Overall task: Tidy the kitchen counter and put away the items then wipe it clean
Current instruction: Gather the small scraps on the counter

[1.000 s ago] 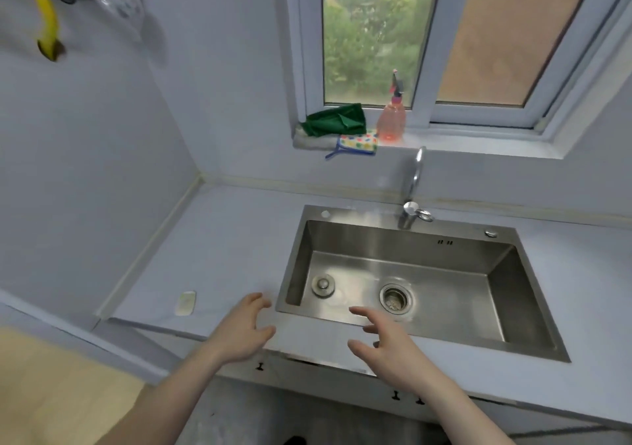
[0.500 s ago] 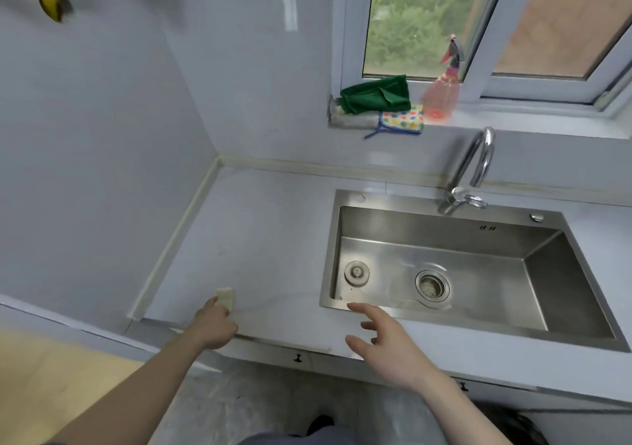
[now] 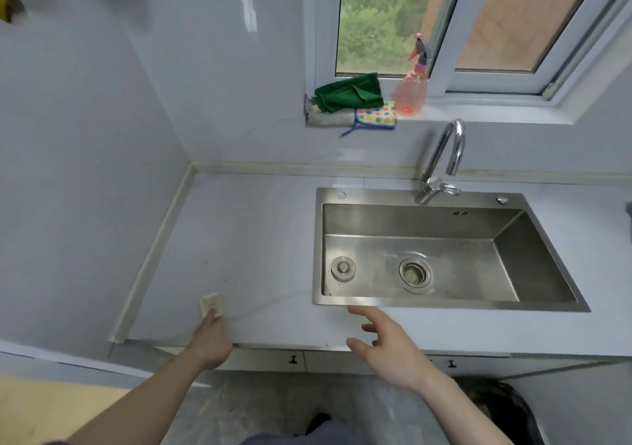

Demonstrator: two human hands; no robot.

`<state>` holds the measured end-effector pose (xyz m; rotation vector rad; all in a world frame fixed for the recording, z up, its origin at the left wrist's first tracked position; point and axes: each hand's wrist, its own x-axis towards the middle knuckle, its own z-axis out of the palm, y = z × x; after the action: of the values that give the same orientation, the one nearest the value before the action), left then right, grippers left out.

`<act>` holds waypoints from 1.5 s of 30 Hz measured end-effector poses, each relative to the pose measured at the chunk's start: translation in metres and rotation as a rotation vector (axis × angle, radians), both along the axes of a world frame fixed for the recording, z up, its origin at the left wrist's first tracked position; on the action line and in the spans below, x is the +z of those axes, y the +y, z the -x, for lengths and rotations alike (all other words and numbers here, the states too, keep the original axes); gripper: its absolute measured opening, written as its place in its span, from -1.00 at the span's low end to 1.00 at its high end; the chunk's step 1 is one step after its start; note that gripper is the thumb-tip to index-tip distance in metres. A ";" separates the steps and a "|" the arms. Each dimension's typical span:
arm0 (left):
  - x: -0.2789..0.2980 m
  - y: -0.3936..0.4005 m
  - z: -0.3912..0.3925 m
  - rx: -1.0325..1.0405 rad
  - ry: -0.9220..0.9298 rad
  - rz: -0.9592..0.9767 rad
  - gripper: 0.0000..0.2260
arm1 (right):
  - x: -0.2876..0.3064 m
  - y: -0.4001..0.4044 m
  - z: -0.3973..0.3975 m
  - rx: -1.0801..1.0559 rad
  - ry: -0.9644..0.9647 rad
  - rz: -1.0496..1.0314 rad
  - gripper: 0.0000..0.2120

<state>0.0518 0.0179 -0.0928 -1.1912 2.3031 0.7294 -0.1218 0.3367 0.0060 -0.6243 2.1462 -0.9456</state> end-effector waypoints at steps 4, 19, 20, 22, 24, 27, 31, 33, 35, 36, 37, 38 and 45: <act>-0.006 -0.006 0.001 0.016 0.082 0.026 -0.50 | 0.001 0.013 -0.003 -0.055 0.009 0.001 -0.52; 0.088 0.142 0.111 -0.552 0.622 -0.075 -0.42 | 0.011 0.119 0.019 -0.430 0.014 0.041 -0.52; 0.095 0.153 0.118 -0.589 0.634 -0.084 -0.42 | 0.012 0.128 0.021 -0.454 0.017 0.045 -0.52; 0.108 0.174 0.130 -0.648 0.660 -0.102 -0.40 | 0.016 0.146 0.024 -0.494 0.024 0.049 -0.52; 0.118 0.195 0.141 -0.680 0.679 -0.123 -0.40 | 0.019 0.164 0.025 -0.532 0.032 0.043 -0.53; 0.125 0.224 0.159 -0.734 0.682 -0.147 -0.41 | 0.023 0.194 0.025 -0.575 0.056 0.030 -0.52; 0.127 0.273 0.191 -0.820 0.691 -0.184 -0.41 | 0.025 0.244 0.027 -0.644 0.054 0.025 -0.53; 0.132 0.304 0.209 -0.861 0.719 -0.194 -0.40 | 0.027 0.272 0.032 -0.677 0.056 0.024 -0.53; 0.140 0.335 0.224 -0.896 0.748 -0.197 -0.39 | 0.032 0.299 0.039 -0.690 0.073 0.015 -0.54; 0.143 0.352 0.232 -0.906 0.750 -0.203 -0.39 | 0.035 0.314 0.043 -0.696 0.076 0.014 -0.54; 0.146 0.365 0.239 -0.911 0.750 -0.208 -0.39 | 0.038 0.327 0.047 -0.698 0.078 0.011 -0.54; 0.149 0.381 0.246 -0.917 0.744 -0.218 -0.39 | 0.042 0.342 0.052 -0.699 0.083 0.009 -0.54; 0.155 0.463 0.282 -0.935 0.735 -0.233 -0.42 | 0.053 0.422 0.081 -0.687 0.096 -0.024 -0.57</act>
<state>-0.2306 0.4807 0.0626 0.3866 2.7965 1.0899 -0.2023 0.7590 0.0589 0.1112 2.5035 -1.2503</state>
